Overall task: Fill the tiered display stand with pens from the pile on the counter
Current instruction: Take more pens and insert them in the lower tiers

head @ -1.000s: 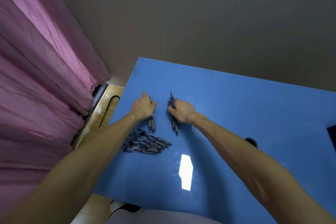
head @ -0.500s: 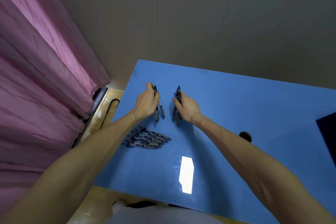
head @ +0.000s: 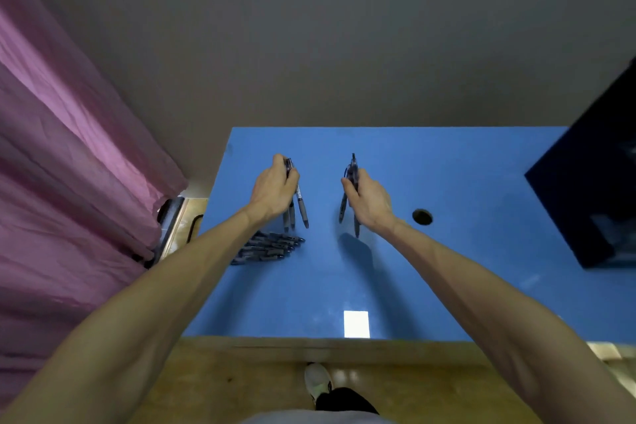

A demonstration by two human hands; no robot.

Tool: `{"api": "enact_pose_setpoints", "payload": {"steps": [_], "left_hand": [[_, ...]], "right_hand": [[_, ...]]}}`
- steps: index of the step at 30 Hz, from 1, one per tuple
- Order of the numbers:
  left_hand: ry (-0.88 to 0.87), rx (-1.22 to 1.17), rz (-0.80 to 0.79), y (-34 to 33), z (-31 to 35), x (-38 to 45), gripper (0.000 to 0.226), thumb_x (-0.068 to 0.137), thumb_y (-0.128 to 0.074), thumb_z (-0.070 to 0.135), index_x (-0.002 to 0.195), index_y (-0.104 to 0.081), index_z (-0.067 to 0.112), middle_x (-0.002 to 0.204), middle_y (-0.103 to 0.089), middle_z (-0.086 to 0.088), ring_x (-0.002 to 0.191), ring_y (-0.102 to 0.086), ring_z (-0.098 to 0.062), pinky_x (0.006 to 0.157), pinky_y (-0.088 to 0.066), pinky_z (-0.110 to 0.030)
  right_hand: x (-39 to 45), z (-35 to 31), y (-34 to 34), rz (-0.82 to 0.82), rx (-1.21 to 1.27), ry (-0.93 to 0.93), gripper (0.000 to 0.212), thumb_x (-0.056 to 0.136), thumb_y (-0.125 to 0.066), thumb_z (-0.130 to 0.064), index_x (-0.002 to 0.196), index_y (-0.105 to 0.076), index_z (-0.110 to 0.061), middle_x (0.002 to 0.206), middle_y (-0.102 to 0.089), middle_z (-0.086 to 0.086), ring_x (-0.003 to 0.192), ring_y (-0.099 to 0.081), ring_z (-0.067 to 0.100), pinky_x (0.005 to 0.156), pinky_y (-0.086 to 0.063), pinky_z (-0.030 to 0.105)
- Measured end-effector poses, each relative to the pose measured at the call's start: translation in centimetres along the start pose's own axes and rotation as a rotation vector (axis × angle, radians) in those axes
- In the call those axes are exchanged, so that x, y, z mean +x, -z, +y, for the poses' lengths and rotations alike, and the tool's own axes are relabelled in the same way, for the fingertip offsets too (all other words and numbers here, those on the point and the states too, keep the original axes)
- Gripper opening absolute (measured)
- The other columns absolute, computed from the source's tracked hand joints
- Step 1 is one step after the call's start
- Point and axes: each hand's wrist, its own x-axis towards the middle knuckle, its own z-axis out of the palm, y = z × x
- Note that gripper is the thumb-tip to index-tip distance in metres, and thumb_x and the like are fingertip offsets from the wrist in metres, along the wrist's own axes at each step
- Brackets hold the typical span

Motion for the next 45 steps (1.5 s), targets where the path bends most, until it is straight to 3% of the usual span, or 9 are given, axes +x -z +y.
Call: {"api": "enact_pose_setpoints", "payload": {"steps": [4,12,17,23,27,33,38,41,45], "left_hand": [[-0.101,-0.013,-0.003,-0.3,3.7,-4.5,0.021,0.105,-0.035,0.031,0.105,-0.040,0.011,0.081,-0.061,-0.012,0.065,-0.047,-0.026,0.060,-0.041,-0.042],[-0.314,-0.074,-0.066,-3.0,13.0,-14.1,0.024,0.107,-0.036,0.038,0.109,-0.041,0.014,0.082,-0.063,-0.010,0.075,-0.061,-0.033,0.069,-0.051,-0.050],[-0.445,-0.099,-0.081,-5.2,20.3,-18.9,0.021,0.109,-0.037,0.034,0.108,-0.041,0.014,0.072,-0.056,0.001,0.061,-0.061,-0.010,0.057,-0.044,-0.039],[-0.466,-0.127,-0.072,-8.6,27.7,-21.6,0.022,0.107,-0.034,0.042,0.107,-0.040,0.021,0.077,-0.064,-0.009,0.071,-0.066,-0.032,0.069,-0.057,-0.056],[-0.459,-0.170,-0.037,-11.9,33.3,-22.6,0.019,0.108,-0.034,0.038,0.107,-0.038,0.020,0.081,-0.067,-0.010,0.073,-0.066,-0.033,0.071,-0.056,-0.057],[-0.426,-0.167,0.035,-17.8,42.7,-24.1,0.019,0.109,-0.037,0.035,0.108,-0.038,0.016,0.086,-0.070,-0.011,0.064,-0.057,-0.029,0.062,-0.051,-0.053],[-0.417,-0.139,0.049,-22.1,49.8,-24.1,0.021,0.109,-0.042,0.033,0.109,-0.042,0.012,0.079,-0.068,0.004,0.058,-0.054,-0.021,0.058,-0.049,-0.046],[-0.415,-0.081,0.061,-23.5,52.6,-23.7,0.022,0.108,-0.045,0.036,0.110,-0.043,0.014,0.081,-0.071,0.001,0.061,-0.058,-0.021,0.055,-0.047,-0.039],[-0.405,-0.001,0.098,-24.4,55.1,-22.4,0.025,0.107,-0.048,0.040,0.112,-0.044,0.016,0.084,-0.071,-0.005,0.067,-0.064,-0.027,0.060,-0.052,-0.046]], "right_hand": [[-5.9,1.1,3.5,0.134,0.084,-0.117,0.039,0.105,-0.038,-0.047,0.095,-0.049,-0.010,0.081,-0.065,0.008,0.075,-0.061,0.030,0.068,-0.047,0.043],[-19.3,4.4,13.9,0.332,0.115,-0.238,0.036,0.104,-0.039,-0.043,0.095,-0.052,-0.011,0.079,-0.066,0.003,0.075,-0.062,0.026,0.066,-0.043,0.038],[-25.9,7.1,20.5,0.373,0.234,-0.236,0.027,0.108,-0.040,-0.035,0.090,-0.045,-0.015,0.081,-0.064,0.010,0.069,-0.060,0.024,0.066,-0.050,0.041],[-31.5,12.1,26.3,0.402,0.349,-0.275,0.023,0.109,-0.038,-0.033,0.098,-0.044,-0.014,0.079,-0.062,0.011,0.057,-0.060,0.022,0.060,-0.056,0.045],[-33.6,16.8,30.3,0.439,0.383,-0.262,0.026,0.109,-0.043,-0.031,0.107,-0.048,-0.006,0.084,-0.070,0.018,0.052,-0.056,0.022,0.045,-0.046,0.028],[-34.5,25.4,37.8,0.450,0.374,-0.191,0.035,0.101,-0.060,-0.035,0.084,-0.054,-0.005,0.068,-0.059,0.012,0.052,-0.046,0.020,0.053,-0.040,0.035],[-33.7,31.7,44.5,0.383,0.388,-0.192,0.033,0.093,-0.067,-0.036,0.073,-0.052,-0.015,0.062,-0.048,0.006,0.054,-0.040,0.019,0.055,-0.034,0.032],[-32.8,34.3,47.3,0.350,0.383,-0.207,0.032,0.087,-0.068,-0.032,0.077,-0.062,-0.003,0.067,-0.066,0.012,0.056,-0.048,0.018,0.055,-0.039,0.031],[-30.7,36.2,50.3,0.322,0.345,-0.145,0.022,0.084,-0.070,-0.023,0.085,-0.069,-0.001,0.074,-0.073,0.004,0.058,-0.053,0.014,0.054,-0.043,0.029]]}}
